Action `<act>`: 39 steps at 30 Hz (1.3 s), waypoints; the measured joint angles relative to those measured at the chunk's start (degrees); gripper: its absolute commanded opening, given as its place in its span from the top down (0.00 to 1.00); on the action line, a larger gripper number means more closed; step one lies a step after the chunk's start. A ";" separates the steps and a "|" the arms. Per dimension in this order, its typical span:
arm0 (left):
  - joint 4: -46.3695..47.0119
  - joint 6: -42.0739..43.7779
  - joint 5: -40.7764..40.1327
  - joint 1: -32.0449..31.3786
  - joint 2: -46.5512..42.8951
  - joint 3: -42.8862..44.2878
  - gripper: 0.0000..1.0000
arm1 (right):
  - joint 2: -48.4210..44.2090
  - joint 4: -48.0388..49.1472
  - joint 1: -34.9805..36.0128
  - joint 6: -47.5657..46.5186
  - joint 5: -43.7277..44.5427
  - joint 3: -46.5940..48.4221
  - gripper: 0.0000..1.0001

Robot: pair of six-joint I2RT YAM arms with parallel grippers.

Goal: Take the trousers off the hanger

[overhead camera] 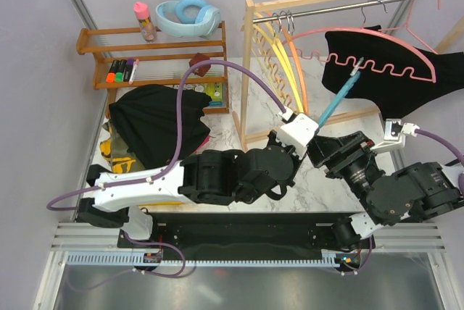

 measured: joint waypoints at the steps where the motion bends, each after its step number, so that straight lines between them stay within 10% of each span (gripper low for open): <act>1: -0.70 0.00 -0.39 0.39 -0.11 -0.48 0.98 | 0.00 -0.07 0.00 -0.63 -0.37 -0.42 0.25; 5: -3.23 0.02 -2.01 1.16 -1.29 -2.32 0.98 | -1.55 -1.99 0.00 -1.20 -2.10 -3.82 0.26; 9: -4.24 -0.02 -2.21 1.29 -3.48 -3.63 0.98 | -3.82 -7.85 0.04 4.00 -3.96 -9.20 0.61; 15: -4.22 -0.85 0.11 1.29 -6.67 -3.96 0.98 | -3.15 -21.07 -1.01 19.41 -6.38 -20.35 0.79; 26: -5.16 -2.21 3.52 1.16 -7.48 0.33 0.98 | 22.86 -21.29 -13.09 33.46 -13.25 -31.71 0.71; 39: -12.66 -11.02 -9.25 -4.02 2.91 12.96 0.98 | 6.16 2.10 -27.17 18.49 -25.24 -48.92 0.60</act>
